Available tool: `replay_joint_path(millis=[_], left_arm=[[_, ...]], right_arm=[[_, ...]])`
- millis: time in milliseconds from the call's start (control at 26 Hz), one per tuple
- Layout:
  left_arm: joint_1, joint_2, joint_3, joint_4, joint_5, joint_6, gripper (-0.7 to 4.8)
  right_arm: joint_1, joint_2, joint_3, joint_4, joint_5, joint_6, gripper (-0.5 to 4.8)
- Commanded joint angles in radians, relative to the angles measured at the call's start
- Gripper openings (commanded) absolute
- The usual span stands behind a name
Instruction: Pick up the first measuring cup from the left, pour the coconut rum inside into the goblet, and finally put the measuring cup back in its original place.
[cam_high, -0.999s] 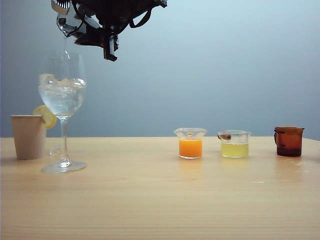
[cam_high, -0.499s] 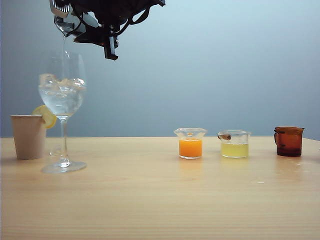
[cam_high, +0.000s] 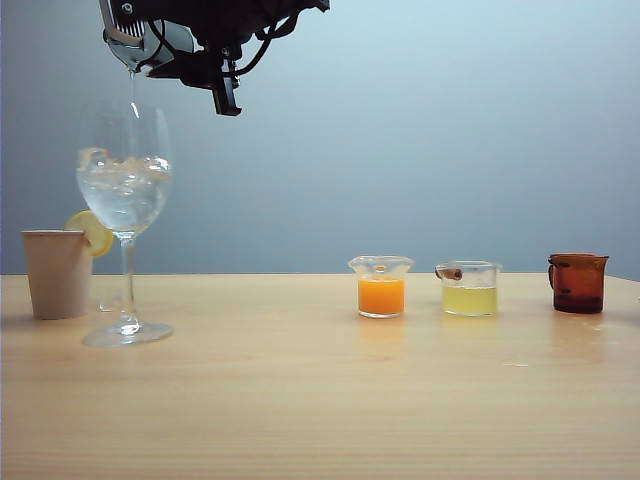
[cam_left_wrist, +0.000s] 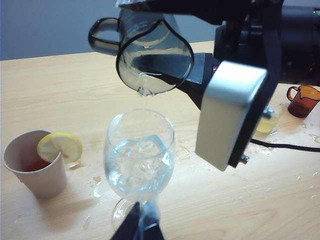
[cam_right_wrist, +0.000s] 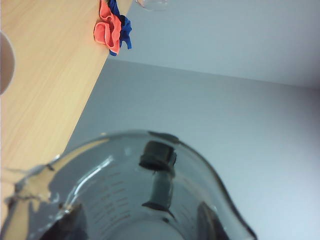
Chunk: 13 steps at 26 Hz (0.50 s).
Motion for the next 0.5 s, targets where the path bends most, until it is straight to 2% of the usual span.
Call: replay_joint_path(millis=[38, 499], left_arm=[[0.002, -0.002, 0.003, 0.010, 0.003, 0.004, -0.03], [0.002, -0.002, 0.003, 0.010, 0.003, 0.004, -0.03]], right_arm=[[0.002, -0.009, 0.008, 0.024, -0.003, -0.032, 2.37], [0.002, -0.009, 0.008, 0.024, -0.022, -0.093, 2.37]])
